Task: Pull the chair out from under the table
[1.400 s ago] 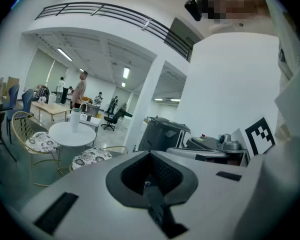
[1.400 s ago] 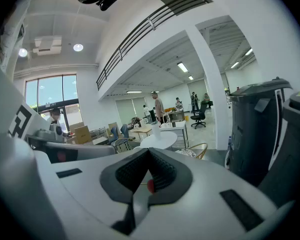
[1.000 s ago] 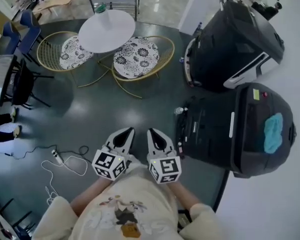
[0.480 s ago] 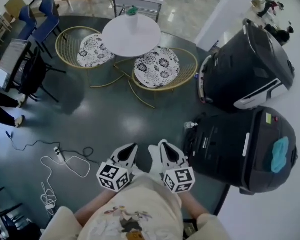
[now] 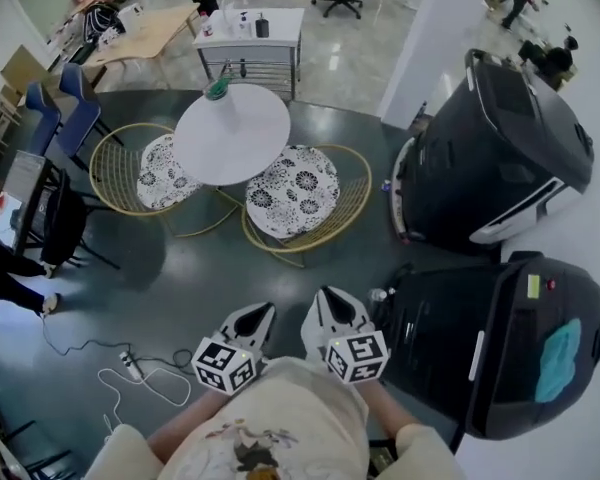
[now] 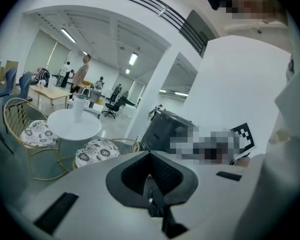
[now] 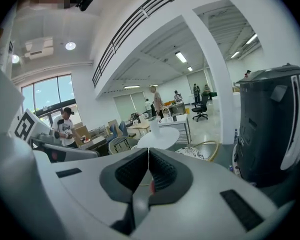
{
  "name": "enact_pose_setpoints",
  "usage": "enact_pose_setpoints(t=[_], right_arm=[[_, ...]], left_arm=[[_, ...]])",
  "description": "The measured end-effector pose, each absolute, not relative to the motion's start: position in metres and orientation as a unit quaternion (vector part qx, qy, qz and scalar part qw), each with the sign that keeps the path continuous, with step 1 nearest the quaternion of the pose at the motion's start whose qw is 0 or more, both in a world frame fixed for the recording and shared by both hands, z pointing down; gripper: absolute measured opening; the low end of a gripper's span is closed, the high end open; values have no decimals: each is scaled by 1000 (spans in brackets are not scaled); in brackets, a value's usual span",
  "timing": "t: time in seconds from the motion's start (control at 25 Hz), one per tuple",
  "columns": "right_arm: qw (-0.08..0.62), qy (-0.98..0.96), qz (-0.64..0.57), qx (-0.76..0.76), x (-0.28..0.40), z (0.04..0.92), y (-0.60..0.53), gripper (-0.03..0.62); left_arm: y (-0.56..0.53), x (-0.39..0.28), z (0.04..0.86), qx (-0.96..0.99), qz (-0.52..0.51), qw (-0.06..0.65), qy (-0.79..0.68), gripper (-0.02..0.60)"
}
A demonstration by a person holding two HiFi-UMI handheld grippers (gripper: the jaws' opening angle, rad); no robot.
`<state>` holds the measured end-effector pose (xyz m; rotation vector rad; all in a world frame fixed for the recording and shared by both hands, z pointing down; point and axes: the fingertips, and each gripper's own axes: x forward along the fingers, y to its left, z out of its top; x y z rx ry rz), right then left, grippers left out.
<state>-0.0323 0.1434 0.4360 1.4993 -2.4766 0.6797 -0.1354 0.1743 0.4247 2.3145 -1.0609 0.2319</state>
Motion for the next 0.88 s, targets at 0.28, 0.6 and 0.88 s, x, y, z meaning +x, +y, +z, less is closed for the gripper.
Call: enact_pose_setpoints(t=[0.28,0.6,0.88], right_arm=[[77,-814,258,514,39,452,50,11],[93,-784,304,533,62,491,-3,11],[132,-766,314,545,50,535,-20,15]], left_arm=[[64,-91,423,847,85,280,-444,9],[25,-64,495,778,90,429,-450,15],[11,-51,567,682,28,592,-429,155]])
